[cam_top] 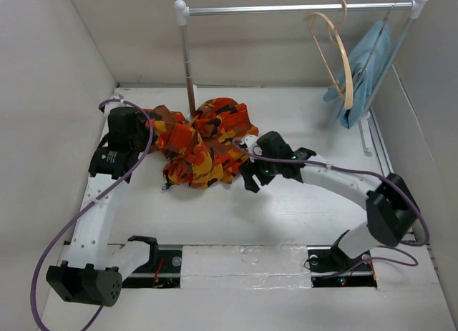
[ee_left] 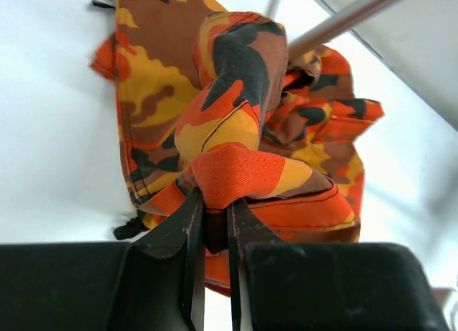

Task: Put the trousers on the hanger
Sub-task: Flatten out the trousers at the center of the board.

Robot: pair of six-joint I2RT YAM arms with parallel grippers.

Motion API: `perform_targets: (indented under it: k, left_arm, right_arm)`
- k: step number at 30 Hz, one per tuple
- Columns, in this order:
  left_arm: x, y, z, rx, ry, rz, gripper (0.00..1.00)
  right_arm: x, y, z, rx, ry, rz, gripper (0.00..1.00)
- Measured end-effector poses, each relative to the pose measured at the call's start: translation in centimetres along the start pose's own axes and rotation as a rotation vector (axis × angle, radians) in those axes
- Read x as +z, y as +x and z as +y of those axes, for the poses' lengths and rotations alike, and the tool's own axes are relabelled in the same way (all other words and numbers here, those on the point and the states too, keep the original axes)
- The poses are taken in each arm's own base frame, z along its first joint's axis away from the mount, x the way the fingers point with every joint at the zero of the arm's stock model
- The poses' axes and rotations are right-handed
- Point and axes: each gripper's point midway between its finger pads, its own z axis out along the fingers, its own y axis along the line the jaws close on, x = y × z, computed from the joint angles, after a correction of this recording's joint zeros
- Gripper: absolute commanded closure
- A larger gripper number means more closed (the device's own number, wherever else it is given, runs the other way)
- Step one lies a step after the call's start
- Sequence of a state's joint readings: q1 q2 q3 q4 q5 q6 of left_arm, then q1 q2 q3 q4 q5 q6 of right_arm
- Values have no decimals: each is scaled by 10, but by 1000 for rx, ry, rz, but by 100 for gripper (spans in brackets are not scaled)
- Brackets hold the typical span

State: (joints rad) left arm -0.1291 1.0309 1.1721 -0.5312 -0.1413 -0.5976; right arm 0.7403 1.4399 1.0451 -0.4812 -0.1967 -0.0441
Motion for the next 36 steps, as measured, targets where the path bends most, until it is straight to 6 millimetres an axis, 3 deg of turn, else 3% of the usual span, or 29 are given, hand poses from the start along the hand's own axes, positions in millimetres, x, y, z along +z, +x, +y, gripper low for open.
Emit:
perform_targets:
  k: [3,7,12,15,18,19,21,24,27,29,30,31,32,34,36]
  left_arm:
    - [2,1,9,1,-41,-7,100]
    - [-2,-12,4,-2,-36,-42,100]
    - [-5,-29,-9,1,-6,-82,100]
    - [-2,-33,-12,8,-3,-85,100]
    - [2,-35,-15,20,-5,-81,100]
    - [3,-37,-16,23,-4,-81,100]
    - [3,-41,-19,27,-1,-83,100]
    - [-2,-63,-33,41,16,-117,100]
    - [-14,-95,-47,50,27,-193,100]
    - [-25,-118,-52,54,20,-260,100]
    - [-30,-128,-52,53,11,-291,100]
    - [-35,-136,-51,52,-1,-320,100]
    - [-39,-142,-49,52,-18,-345,100]
    - [-43,-148,-40,54,-65,-378,100]
    - [-41,-146,-29,56,-107,-392,100]
  right_arm:
    - [38,2,-3,67,-12,16,18]
    - [68,-13,2,175,-49,-56,16]
    - [84,-23,9,339,-85,-157,15]
    - [98,-26,9,430,-88,-177,21]
    - [117,-21,5,506,-73,-174,48]
    - [123,-17,4,526,-62,-169,74]
    - [128,-19,0,549,-41,-185,100]
    - [124,-20,-7,538,21,-190,100]
    - [91,-34,-16,456,107,-206,100]
    - [48,-60,-21,365,149,-244,100]
    - [45,-62,-21,361,150,-249,100]
    - [-5,-97,-27,290,177,-341,100]
    - [-34,-112,-33,253,194,-368,100]
    - [-93,-133,-53,197,259,-421,100]
    - [-144,-137,-83,173,350,-460,100]
